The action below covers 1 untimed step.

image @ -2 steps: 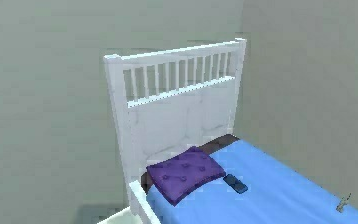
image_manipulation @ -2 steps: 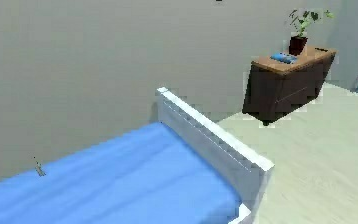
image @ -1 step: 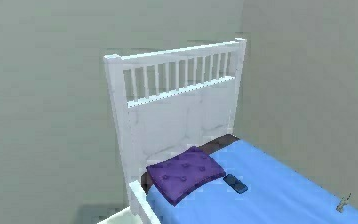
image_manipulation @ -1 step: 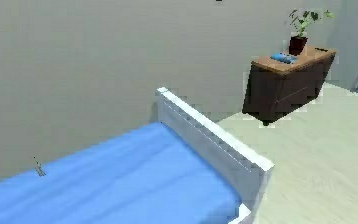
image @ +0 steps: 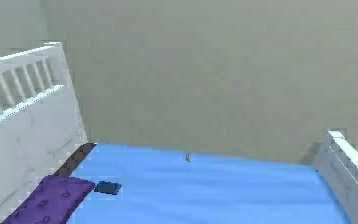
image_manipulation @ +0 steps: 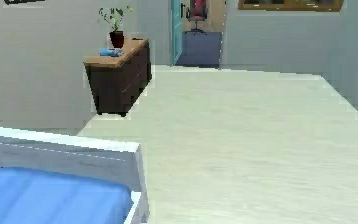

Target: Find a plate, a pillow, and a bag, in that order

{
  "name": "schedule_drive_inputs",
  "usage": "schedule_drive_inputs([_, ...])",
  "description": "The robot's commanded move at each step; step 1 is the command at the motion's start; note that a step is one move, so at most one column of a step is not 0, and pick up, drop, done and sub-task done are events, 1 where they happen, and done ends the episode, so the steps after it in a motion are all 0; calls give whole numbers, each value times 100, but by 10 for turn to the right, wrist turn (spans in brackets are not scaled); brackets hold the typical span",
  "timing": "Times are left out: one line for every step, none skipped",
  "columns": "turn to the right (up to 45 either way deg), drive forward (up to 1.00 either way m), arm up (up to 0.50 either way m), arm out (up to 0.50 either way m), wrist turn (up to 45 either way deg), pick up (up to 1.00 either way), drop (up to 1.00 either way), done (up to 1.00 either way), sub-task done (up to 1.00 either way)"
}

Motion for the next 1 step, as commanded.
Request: schedule_drive_inputs([450,0,0,0,0,0,0,0,0])
